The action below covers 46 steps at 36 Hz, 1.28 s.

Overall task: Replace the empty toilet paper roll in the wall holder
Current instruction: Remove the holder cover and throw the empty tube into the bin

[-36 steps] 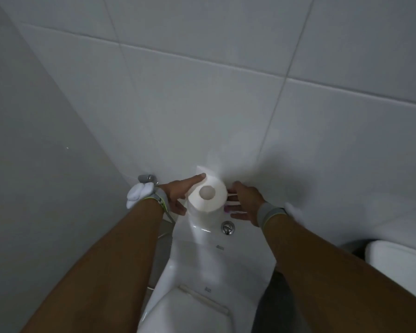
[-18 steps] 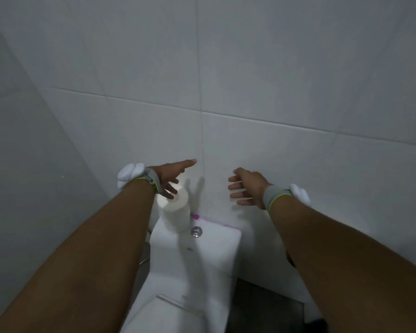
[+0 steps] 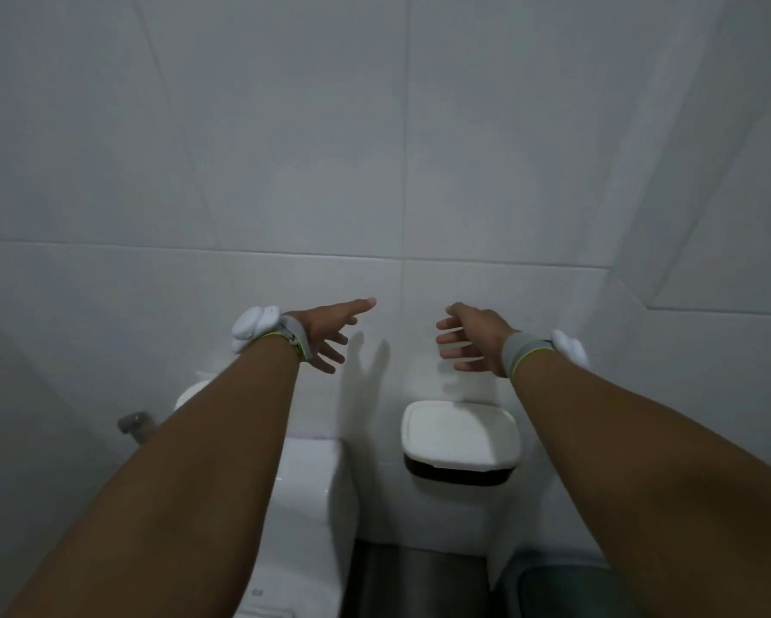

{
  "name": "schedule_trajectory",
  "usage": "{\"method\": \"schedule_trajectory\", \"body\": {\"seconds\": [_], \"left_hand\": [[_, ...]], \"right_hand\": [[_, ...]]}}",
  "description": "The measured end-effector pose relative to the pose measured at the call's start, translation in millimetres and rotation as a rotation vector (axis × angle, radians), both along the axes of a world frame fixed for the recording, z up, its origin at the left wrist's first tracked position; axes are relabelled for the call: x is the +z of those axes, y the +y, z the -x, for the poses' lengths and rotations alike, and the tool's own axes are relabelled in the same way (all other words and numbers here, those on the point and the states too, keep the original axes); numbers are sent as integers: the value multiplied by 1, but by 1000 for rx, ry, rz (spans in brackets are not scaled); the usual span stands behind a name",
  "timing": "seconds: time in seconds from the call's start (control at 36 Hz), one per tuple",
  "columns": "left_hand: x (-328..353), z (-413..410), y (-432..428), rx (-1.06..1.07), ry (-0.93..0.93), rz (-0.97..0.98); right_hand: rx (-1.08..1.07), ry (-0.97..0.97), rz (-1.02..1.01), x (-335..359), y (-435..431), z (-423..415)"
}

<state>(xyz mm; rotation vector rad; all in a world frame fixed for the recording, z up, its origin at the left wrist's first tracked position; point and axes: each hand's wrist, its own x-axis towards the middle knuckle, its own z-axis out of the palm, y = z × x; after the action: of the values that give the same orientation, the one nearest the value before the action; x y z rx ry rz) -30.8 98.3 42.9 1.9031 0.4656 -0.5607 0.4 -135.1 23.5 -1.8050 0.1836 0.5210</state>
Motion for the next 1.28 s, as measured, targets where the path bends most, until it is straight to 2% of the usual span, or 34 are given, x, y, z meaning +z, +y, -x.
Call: {"method": "schedule_trajectory", "body": {"seconds": [0.25, 0.61, 0.81, 0.97, 1.11, 1.28], "left_hand": [[-30, -15, -68, -120, 68, -111], [-99, -30, -96, -127, 148, -226], [-137, -42, -95, -128, 181, -257], [-160, -47, -94, -95, 217, -206], [-175, -51, -94, -64, 241, -111], [-176, -56, -94, -38, 226, -87]], "right_hand": [[-130, 34, 90, -26, -72, 12], [-203, 123, 255, -98, -95, 15], [-105, 89, 481, -131, -94, 7], [-53, 71, 614, -144, -87, 8], [-59, 102, 672, -152, -83, 3], [-60, 105, 725, -158, -84, -2]]}}
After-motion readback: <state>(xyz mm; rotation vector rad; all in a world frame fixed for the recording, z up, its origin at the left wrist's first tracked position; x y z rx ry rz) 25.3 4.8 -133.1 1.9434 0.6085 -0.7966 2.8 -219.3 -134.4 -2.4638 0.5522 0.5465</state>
